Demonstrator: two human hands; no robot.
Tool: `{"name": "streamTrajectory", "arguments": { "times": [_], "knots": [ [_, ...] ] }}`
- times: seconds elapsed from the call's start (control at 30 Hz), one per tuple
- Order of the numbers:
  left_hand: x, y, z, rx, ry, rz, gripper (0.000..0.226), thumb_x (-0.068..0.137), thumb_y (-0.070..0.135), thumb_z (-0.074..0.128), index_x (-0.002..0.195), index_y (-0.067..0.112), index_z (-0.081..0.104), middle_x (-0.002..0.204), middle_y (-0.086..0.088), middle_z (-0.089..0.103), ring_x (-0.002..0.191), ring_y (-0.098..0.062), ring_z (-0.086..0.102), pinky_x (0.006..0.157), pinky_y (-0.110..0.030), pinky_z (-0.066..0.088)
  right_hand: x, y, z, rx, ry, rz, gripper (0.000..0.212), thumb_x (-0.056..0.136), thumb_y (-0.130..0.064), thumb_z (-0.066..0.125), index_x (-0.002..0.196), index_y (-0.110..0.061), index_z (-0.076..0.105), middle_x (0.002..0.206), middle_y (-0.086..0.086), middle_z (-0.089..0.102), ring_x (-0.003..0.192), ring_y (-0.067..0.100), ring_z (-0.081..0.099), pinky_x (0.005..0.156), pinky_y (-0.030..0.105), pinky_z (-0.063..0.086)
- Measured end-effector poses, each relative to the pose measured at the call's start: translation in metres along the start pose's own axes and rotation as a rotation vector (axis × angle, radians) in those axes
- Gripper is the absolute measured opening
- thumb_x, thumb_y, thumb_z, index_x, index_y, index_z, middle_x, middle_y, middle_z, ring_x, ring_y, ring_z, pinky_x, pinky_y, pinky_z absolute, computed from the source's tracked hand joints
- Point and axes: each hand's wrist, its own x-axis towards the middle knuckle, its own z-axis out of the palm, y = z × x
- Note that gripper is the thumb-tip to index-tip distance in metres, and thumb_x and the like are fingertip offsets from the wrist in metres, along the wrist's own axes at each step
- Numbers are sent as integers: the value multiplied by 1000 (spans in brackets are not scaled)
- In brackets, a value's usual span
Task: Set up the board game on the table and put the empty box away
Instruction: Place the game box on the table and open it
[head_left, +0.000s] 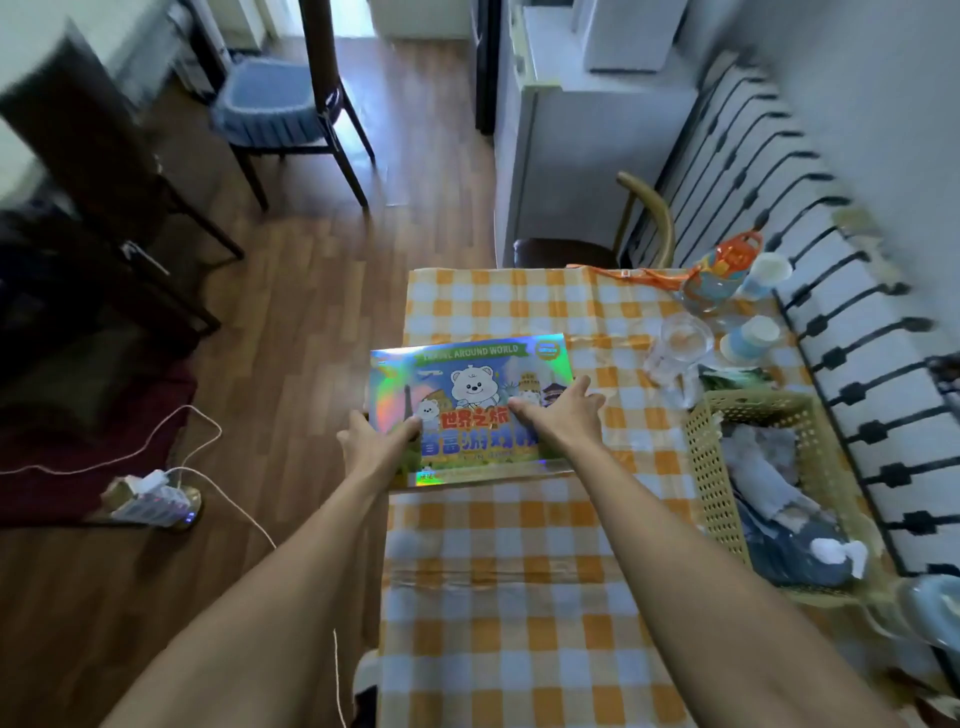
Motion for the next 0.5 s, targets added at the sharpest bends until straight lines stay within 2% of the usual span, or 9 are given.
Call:
{"name": "streamTrajectory", "arguments": {
  "times": [0.1,0.2,0.3,0.5],
  "knots": [
    [13,24,-39,-10,49,90,75,72,46,75,126,5,43,129,-16,46,118,-33,52,94,-40,45,-13,-45,1,-8,42,-75,110,69,-65,73,144,-6,19,140,23,30,121,41,49,98,43,45],
    [27,39,-81,17,79,239,81,71,51,72,137,25,34,119,-9,55,113,-30,56,92,-40,46,-28,-87,13,-12,88,-116,106,72,-67,69,143,-6,21,141,20,29,123,39,48,96,44,46],
    [48,51,-132,131,98,333,81,75,59,70,142,42,29,111,-8,51,109,-31,57,92,-39,45,-46,-135,36,-6,142,-137,112,74,-71,63,149,-7,11,144,19,27,125,40,47,97,47,46],
    [98,64,-230,270,122,445,79,74,74,61,139,41,32,105,-7,47,102,-35,59,91,-42,46,-84,-229,89,-20,241,-158,118,64,-82,61,150,-24,3,136,16,34,118,38,52,91,47,49]
  ]
}}
